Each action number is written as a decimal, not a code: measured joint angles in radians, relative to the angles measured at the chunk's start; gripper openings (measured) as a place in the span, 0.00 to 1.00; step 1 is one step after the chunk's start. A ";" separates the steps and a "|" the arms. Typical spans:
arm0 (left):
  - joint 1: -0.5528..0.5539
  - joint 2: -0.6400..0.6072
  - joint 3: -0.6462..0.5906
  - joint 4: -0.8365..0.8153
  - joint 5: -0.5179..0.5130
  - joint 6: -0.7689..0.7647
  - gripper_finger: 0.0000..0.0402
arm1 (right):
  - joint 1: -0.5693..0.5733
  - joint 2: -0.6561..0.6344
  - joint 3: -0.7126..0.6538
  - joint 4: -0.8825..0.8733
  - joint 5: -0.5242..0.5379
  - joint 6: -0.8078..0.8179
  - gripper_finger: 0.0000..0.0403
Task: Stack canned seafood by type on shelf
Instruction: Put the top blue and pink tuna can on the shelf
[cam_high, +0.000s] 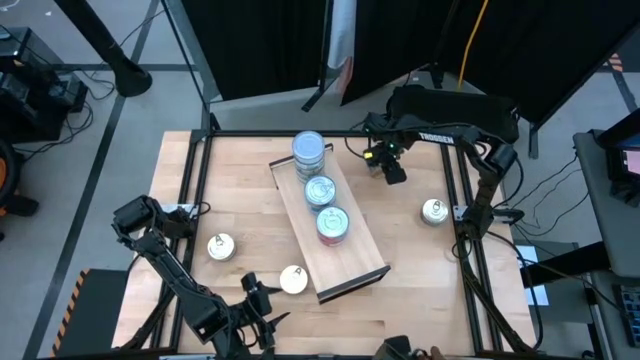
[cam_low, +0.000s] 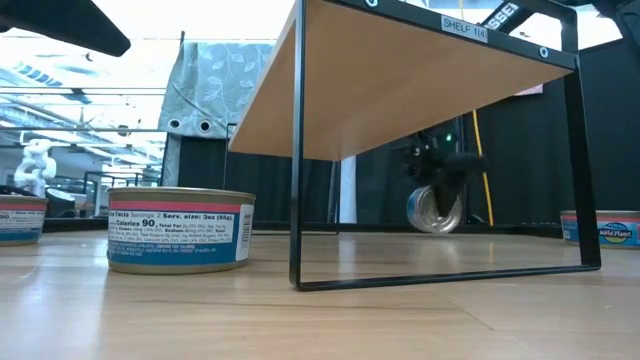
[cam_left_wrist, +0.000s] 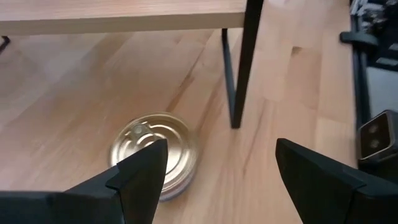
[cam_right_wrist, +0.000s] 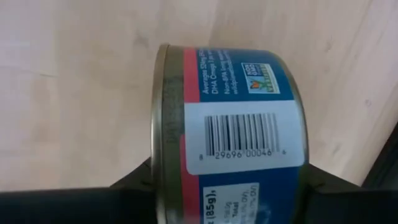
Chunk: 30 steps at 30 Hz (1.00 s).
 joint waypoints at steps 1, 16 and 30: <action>0.000 0.000 0.000 -0.012 0.000 -0.001 0.74 | 0.005 -0.012 0.000 -0.020 0.000 0.027 0.41; 0.000 0.000 0.000 -0.046 0.029 -0.027 0.74 | 0.178 -0.434 0.000 -0.276 -0.122 0.532 0.44; 0.000 0.000 0.000 -0.047 0.026 0.000 0.74 | 0.525 -0.740 0.000 -0.174 -0.343 1.195 0.46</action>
